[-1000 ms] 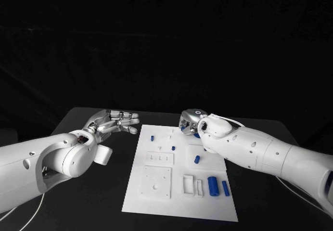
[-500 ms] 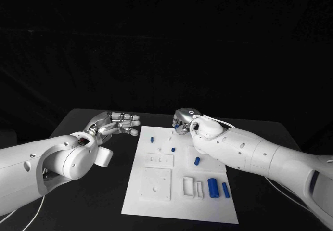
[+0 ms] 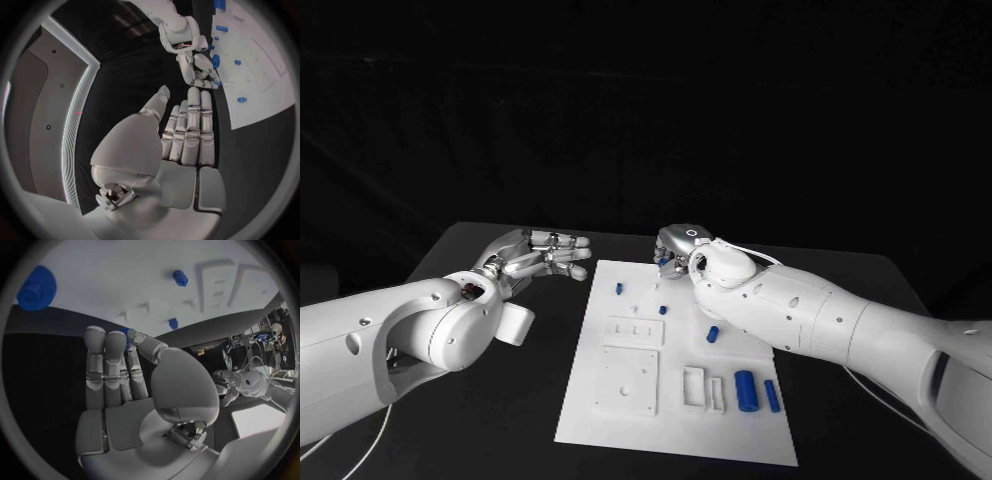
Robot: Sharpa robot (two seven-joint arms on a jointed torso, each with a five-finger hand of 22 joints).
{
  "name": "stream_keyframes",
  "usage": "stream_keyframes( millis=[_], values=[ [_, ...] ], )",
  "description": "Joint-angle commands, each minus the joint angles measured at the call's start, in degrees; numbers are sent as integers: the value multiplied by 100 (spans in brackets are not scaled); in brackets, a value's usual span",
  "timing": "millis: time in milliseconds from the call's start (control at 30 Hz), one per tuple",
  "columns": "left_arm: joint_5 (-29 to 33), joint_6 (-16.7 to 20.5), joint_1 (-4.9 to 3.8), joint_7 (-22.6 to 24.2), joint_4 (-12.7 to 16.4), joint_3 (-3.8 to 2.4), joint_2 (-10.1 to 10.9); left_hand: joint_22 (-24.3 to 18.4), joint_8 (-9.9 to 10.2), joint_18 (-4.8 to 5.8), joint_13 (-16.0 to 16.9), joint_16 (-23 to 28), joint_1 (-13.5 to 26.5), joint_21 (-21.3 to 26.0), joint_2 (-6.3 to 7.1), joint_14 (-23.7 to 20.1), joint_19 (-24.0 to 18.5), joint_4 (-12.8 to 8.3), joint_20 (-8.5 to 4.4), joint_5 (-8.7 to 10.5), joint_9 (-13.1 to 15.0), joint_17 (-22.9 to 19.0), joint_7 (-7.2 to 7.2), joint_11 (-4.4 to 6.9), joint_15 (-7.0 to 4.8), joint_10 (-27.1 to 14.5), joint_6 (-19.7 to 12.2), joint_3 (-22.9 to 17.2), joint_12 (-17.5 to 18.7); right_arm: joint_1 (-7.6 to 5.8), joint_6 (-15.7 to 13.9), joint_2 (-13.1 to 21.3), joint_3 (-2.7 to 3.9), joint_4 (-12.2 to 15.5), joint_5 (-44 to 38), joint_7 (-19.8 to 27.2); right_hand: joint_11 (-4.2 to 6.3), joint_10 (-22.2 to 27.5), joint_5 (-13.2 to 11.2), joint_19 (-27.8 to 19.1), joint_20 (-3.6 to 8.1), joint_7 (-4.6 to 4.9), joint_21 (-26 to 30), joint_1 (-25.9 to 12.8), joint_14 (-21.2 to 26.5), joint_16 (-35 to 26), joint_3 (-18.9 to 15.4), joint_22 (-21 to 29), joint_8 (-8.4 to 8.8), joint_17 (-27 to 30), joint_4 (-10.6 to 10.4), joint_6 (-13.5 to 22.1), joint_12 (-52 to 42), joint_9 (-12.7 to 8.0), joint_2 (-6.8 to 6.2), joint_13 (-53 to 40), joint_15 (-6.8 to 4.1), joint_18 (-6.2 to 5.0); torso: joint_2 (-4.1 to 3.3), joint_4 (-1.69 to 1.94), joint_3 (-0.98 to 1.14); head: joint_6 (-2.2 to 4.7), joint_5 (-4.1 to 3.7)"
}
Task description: Assemble the parts on the task board
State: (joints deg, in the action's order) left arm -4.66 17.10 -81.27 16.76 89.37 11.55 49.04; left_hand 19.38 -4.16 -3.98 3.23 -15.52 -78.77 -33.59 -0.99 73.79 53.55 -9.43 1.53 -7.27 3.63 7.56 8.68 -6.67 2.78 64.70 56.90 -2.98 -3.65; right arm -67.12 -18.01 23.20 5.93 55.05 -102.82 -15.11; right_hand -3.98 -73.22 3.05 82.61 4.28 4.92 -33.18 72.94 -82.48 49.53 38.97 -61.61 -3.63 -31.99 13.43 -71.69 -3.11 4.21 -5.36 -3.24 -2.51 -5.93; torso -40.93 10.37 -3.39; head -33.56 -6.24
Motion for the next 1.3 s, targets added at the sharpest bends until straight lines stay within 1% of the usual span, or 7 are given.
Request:
stream_keyframes(
  millis=[33,300,467,800,1033,1233,1300],
  values=[
    [-41,-78,-26,17,28,-6,-6,-5,29,6,10,-33,-41,-34,-27,-26,-21,4,14,19,3,-5,13,-2,-3,-36,-33,21,21,2,10,-26,-2,-11,-113,10,171,-191,17,40,-11,3,37,25,-9,-24,-29,-5,-1,5,18,-21,-21,2,22,-18,-35,-120,-15,25,-18,13,4],
    [-49,-76,-41,15,32,-6,-15,-5,29,6,10,-33,-41,-34,-27,-26,-21,4,14,19,3,-5,13,-2,-3,-36,-33,21,21,5,72,-38,-8,-22,-114,36,171,-187,21,53,-11,2,75,21,-9,-23,-25,-44,-4,12,30,-24,-21,2,22,-18,-35,-121,-25,15,-24,4,31],
    [-50,-73,-43,13,30,-6,-13,-5,29,6,10,-33,-41,-34,-27,-26,-21,4,14,19,3,-5,13,-2,-3,-36,-33,21,21,12,135,-24,-19,-28,-114,51,170,-188,24,62,-11,2,100,15,-9,-19,-22,-72,-3,15,38,-24,-20,2,24,-18,-35,-120,-24,5,-19,-3,48],
    [-50,-73,-44,9,32,-6,-11,-5,29,6,10,-33,-41,-34,-27,-26,-21,4,14,19,3,-5,13,-2,-3,-36,-33,21,21,23,183,-36,-42,-102,-144,30,169,-186,28,72,-11,4,152,6,-6,-18,-27,-119,-3,22,46,-21,-21,0,29,-18,-36,-121,-23,10,-25,-8,51],
    [-50,-72,-45,7,38,-6,-9,-5,29,6,10,-33,-41,-34,-27,-26,-21,4,14,19,3,-5,13,-2,-3,-36,-33,21,21,38,205,-60,-64,-130,-144,60,170,-187,35,77,-11,3,169,3,-8,-16,-26,-135,-3,24,49,-23,-22,0,28,-19,-37,-121,-32,11,-29,2,71],
    [-50,-72,-49,5,45,-6,-7,-27,28,6,10,-35,-61,-48,-26,-27,-27,4,15,21,3,-13,11,-3,-2,-45,-29,49,20,51,190,-91,-79,-159,-134,86,170,-185,33,82,-12,4,183,-2,-7,-16,-29,-149,-3,26,50,-22,-21,-1,29,-19,-35,-120,-34,16,-39,-5,77],
    [-50,-72,-52,4,47,-6,-6,-27,28,6,10,-35,-61,-48,-26,-27,-27,4,15,21,3,-13,11,-3,-2,-45,-29,49,20,55,170,-106,-83,-167,-131,92,170,-185,33,82,-12,4,183,-2,-7,-16,-29,-149,-3,26,50,-22,-21,-1,29,-19,-35,-120,-32,9,-41,-5,82]
  ],
)
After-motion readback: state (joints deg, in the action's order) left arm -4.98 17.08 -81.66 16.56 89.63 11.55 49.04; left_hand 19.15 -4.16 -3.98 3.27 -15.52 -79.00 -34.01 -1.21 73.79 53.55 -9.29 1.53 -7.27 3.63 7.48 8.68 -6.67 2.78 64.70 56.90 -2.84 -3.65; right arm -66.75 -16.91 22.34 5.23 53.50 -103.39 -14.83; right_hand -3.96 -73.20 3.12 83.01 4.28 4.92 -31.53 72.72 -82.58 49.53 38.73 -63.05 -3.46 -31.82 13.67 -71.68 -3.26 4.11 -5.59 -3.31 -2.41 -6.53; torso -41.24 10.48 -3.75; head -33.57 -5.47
